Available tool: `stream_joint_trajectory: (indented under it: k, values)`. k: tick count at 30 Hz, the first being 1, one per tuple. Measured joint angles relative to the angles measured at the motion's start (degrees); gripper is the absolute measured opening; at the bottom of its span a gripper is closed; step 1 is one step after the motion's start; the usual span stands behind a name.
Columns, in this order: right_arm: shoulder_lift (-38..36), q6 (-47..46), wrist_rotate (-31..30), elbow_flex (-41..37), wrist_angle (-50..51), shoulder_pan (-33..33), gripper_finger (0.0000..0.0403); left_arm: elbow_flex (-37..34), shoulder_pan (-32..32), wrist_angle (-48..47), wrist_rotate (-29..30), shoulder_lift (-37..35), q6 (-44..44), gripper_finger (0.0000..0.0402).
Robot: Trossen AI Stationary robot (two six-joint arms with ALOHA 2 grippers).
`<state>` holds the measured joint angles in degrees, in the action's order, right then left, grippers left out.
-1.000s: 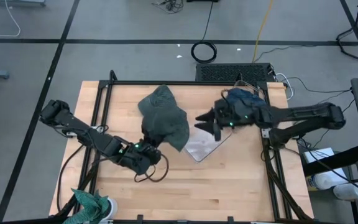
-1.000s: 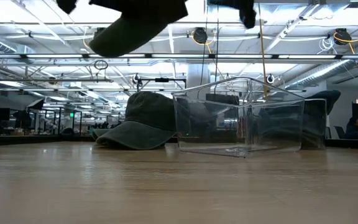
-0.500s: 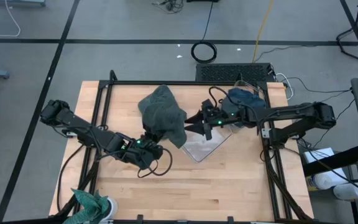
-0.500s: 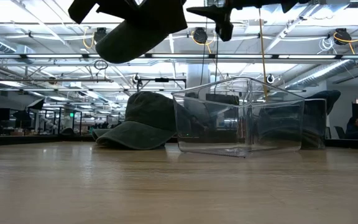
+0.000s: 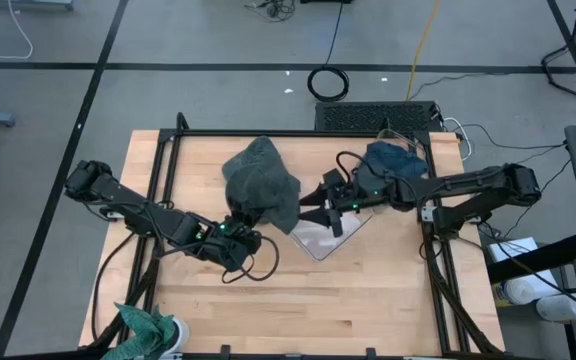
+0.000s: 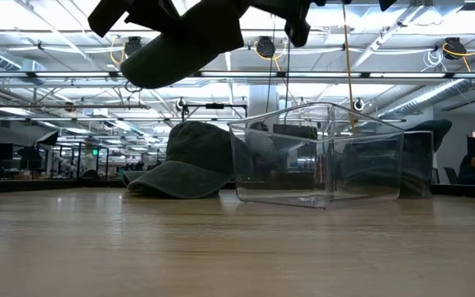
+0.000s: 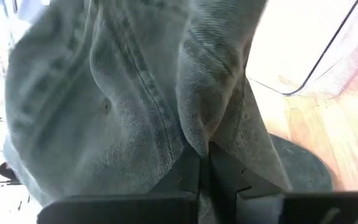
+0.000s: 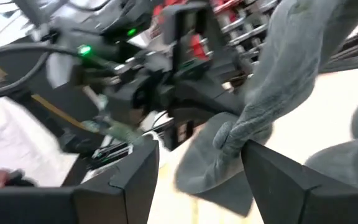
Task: Pick & Place hat
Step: Put the bottom gray cap into the bottom transparent bin
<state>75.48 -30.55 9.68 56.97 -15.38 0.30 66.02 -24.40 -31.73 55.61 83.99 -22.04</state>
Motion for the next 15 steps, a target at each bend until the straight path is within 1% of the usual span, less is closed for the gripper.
stream_joint_trajectory:
  k: [3,7,11,15]
  values:
    - [0.9,0.0,-2.5,0.0,-0.4,-0.1,0.0220,0.0,0.0,0.5,0.0,0.0,0.2,0.0008]
    - [2.1,0.2,-2.9,0.0,-1.7,-0.1,0.0220,0.0,0.0,1.3,0.0,0.0,-0.1,0.0012]
    - [3.7,0.5,-6.4,0.0,-2.5,-0.6,0.0220,0.0,0.2,1.9,-0.2,0.0,-1.0,0.0008]
    - [4.1,1.0,-6.7,0.0,-5.5,-1.5,0.0213,0.0,1.0,2.0,-1.6,0.0,0.7,0.0009]
